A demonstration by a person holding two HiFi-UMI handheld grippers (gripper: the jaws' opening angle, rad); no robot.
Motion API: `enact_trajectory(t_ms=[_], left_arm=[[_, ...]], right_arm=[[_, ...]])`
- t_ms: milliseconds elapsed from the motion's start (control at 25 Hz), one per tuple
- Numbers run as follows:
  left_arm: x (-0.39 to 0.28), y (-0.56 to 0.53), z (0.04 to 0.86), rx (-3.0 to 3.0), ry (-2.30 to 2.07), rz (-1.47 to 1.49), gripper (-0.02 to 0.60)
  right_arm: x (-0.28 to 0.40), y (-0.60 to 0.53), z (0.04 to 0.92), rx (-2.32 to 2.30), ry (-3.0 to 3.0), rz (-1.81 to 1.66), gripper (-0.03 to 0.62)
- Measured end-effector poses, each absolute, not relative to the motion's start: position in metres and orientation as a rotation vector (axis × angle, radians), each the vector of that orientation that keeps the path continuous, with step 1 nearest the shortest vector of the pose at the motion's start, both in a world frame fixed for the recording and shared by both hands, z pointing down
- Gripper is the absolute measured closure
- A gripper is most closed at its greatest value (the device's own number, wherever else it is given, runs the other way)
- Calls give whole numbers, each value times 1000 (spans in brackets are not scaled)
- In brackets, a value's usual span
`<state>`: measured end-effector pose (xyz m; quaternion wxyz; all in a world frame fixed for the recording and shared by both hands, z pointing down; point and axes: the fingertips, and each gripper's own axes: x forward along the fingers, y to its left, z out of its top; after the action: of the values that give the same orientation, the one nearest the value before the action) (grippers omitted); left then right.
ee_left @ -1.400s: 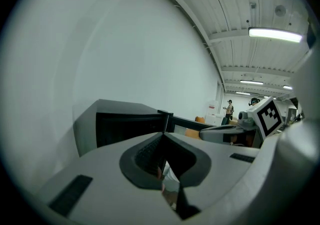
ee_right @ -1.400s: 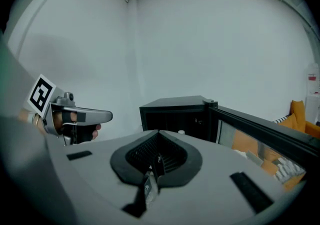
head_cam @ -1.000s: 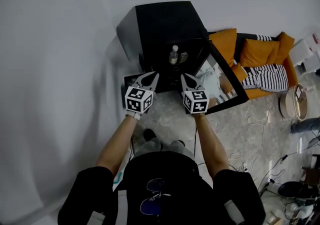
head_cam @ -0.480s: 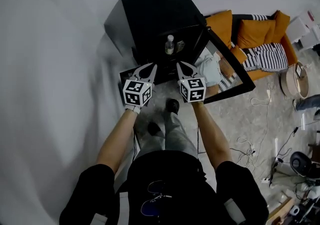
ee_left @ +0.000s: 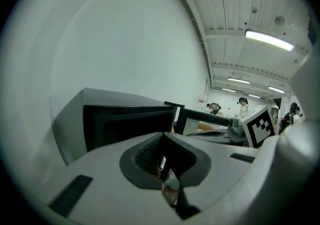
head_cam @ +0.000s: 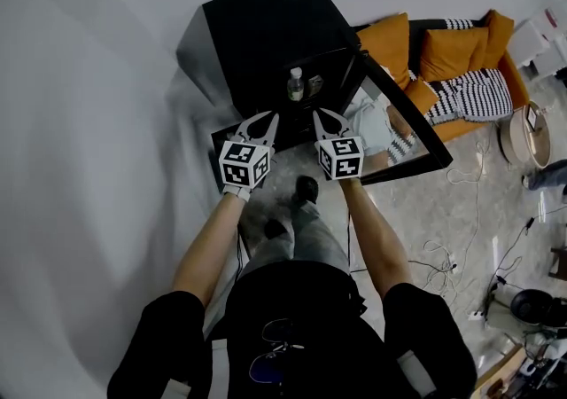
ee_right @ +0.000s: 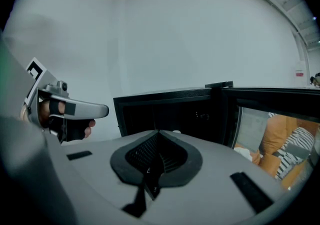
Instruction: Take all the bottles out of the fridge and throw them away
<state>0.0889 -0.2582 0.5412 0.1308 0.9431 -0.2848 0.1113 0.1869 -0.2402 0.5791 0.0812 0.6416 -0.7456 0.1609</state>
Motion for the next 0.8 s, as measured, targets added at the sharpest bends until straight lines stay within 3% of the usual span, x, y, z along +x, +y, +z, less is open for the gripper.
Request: enact_trajectory(t_ms=[440, 800], left_arm=[[103, -285, 561, 2760, -837, 313, 583], [114, -320, 627, 2796, -854, 278, 583]], right_arm=[[197, -280, 603, 1929, -2238, 427, 585], [209, -327, 670, 1944, -2254, 361, 583]])
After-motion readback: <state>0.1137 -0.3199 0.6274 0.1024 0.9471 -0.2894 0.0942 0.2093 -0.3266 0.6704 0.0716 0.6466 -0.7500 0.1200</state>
